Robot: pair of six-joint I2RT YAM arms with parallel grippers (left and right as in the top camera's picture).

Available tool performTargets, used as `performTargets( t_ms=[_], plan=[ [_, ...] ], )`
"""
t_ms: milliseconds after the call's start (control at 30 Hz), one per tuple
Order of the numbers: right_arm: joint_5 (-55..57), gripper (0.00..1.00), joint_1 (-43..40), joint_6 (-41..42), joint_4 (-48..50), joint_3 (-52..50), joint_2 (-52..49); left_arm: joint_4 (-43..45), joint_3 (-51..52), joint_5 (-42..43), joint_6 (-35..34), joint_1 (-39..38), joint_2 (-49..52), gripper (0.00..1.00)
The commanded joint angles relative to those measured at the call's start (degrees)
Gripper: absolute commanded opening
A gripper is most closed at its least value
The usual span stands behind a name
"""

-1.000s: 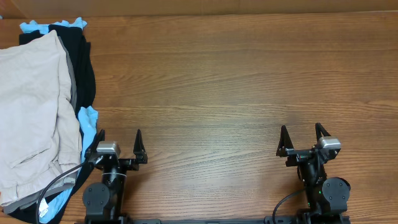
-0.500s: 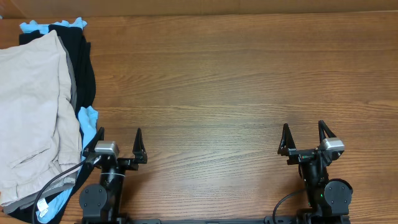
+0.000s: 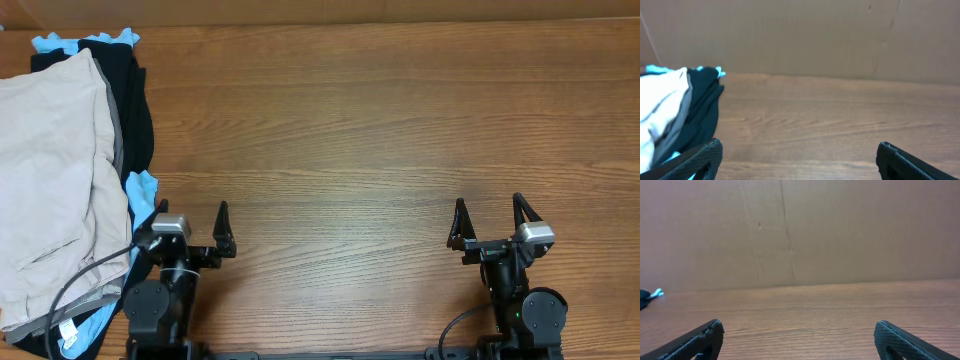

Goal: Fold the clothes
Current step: 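Raise both arms and move the left gripper over the clothes pile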

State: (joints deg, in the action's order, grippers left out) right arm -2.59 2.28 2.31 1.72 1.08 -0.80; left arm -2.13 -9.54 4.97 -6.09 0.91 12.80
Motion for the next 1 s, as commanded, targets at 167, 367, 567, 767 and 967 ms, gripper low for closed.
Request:
performTargets(
  t_ms=[167, 367, 567, 767, 967],
  plan=[
    [-0.07, 1.00, 0.22, -3.43, -2.62, 11.45, -4.02, -5.95, -18.47, 1.62, -0.98, 0.48, 18.16, 1.00],
    [-1.36, 1.00, 0.24, -3.41, -12.74, 26.73, -16.15, -20.52, -38.82, 4.31, -0.70, 0.48, 35.56, 1.00],
    [-6.93, 1.00, 0.24, -3.39, -27.80, 46.71, -35.21, -38.36, -59.65, 3.96, 4.00, 0.48, 51.01, 1.00],
    [-16.79, 1.00, 0.24, -3.41, -38.34, 61.46, -54.66, -45.99, -70.12, 3.93, 4.90, 0.48, 59.98, 1.00],
    [-29.66, 1.00, 0.24, -3.37, -36.98, 63.14, -66.20, -50.10, -70.16, 2.91, 11.37, 0.59, 62.82, 1.00]
  ],
)
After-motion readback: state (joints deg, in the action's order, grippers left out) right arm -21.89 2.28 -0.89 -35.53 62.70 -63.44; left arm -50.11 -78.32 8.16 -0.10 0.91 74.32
